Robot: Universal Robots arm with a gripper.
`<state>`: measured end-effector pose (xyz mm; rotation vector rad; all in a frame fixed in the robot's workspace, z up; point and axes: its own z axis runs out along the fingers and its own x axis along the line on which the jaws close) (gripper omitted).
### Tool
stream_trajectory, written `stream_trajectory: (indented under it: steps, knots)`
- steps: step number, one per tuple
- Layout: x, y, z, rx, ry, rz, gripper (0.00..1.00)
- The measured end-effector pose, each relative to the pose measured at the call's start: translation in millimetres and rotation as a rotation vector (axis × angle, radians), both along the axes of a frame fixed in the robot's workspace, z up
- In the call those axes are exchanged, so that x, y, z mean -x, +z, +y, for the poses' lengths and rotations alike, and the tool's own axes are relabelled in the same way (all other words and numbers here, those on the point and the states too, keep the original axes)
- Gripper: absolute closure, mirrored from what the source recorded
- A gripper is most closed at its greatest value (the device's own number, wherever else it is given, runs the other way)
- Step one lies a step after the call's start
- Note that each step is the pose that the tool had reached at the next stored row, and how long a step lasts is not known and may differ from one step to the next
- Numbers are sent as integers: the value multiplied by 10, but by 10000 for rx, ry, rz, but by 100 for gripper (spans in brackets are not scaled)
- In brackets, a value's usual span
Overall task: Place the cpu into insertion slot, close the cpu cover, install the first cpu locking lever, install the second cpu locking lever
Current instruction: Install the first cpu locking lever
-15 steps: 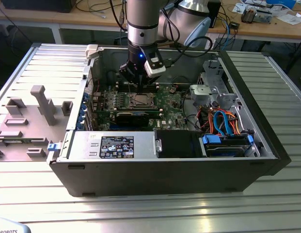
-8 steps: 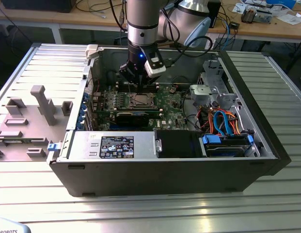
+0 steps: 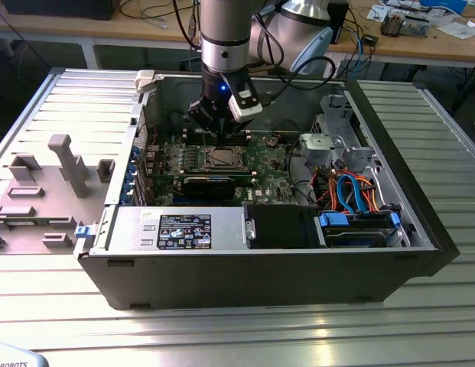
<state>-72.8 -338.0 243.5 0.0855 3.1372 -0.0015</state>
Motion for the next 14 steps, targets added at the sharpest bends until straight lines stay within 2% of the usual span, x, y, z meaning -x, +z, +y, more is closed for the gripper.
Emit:
stream_trajectory:
  steps: [14]
  knots:
    - [0,0,0,0,175,0,84]
